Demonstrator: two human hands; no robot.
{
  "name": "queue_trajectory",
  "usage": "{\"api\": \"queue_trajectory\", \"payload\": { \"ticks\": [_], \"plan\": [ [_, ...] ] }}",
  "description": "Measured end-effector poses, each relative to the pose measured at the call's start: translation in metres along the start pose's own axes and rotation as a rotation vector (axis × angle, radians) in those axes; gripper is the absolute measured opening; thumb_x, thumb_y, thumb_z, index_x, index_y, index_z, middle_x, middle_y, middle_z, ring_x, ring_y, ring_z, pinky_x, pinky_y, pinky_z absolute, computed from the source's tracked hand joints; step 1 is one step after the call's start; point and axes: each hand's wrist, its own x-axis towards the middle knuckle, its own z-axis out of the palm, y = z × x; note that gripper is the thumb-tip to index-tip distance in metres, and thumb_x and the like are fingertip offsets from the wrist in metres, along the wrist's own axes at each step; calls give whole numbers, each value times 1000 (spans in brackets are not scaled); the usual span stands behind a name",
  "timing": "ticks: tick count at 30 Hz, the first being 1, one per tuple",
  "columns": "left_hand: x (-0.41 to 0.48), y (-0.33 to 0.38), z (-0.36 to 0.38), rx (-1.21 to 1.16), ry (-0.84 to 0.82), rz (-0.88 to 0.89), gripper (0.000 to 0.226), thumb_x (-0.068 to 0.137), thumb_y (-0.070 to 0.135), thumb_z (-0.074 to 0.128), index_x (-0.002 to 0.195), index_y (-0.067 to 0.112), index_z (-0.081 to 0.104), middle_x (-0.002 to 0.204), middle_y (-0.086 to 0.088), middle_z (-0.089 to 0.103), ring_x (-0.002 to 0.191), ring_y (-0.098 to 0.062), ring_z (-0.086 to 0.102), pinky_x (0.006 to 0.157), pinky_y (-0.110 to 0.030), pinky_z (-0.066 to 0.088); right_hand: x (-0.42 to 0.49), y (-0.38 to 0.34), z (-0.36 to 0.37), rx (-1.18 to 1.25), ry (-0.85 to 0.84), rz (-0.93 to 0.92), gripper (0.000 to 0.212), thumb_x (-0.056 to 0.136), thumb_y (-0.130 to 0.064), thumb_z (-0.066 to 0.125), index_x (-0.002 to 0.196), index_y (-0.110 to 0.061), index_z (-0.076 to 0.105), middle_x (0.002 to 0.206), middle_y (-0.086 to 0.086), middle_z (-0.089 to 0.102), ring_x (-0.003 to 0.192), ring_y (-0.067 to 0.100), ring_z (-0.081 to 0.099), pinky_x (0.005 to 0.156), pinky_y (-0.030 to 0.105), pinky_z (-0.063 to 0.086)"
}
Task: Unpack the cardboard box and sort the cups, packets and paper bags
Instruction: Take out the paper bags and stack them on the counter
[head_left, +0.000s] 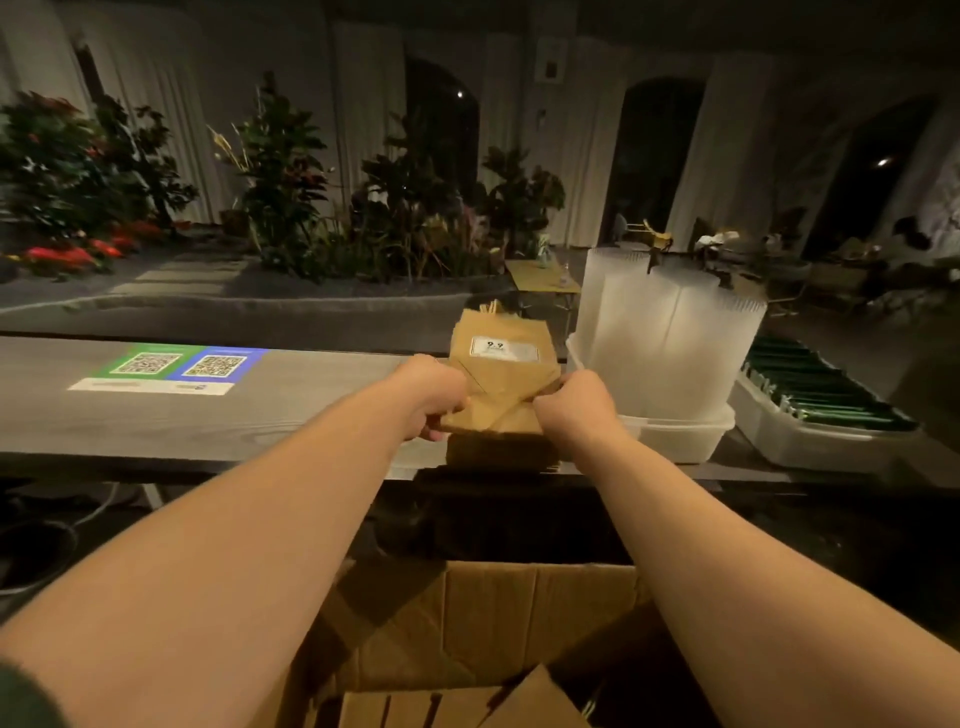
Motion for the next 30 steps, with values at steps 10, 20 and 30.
{"api": "queue_trajectory", "payload": {
  "ticks": [10,20,30],
  "plan": [
    [1,-12,12,73,-43,-63,7,95,10,63,95,8,56,94,-13,55,78,-22,58,56,-24,53,1,4,4,-223,57,17,7,96,-14,66,102,-11,65,90,7,63,80,19,60,74,32,55],
    [-2,-22,30,-15,108,-17,9,94,8,64,92,10,56,90,-8,54,76,-18,52,56,-26,43,-22,10,11,-345,174,-21,11,100,-13,59,107,-7,66,97,9,66,91,25,64,83,35,58],
    [7,-27,38,-50,201,-27,13,99,21,60,91,12,54,98,-9,62,82,-20,58,77,-33,55,-18,13,9,-187,153,7,14,99,-21,62,104,-8,67,93,6,65,86,23,63,71,32,51]
  ]
}}
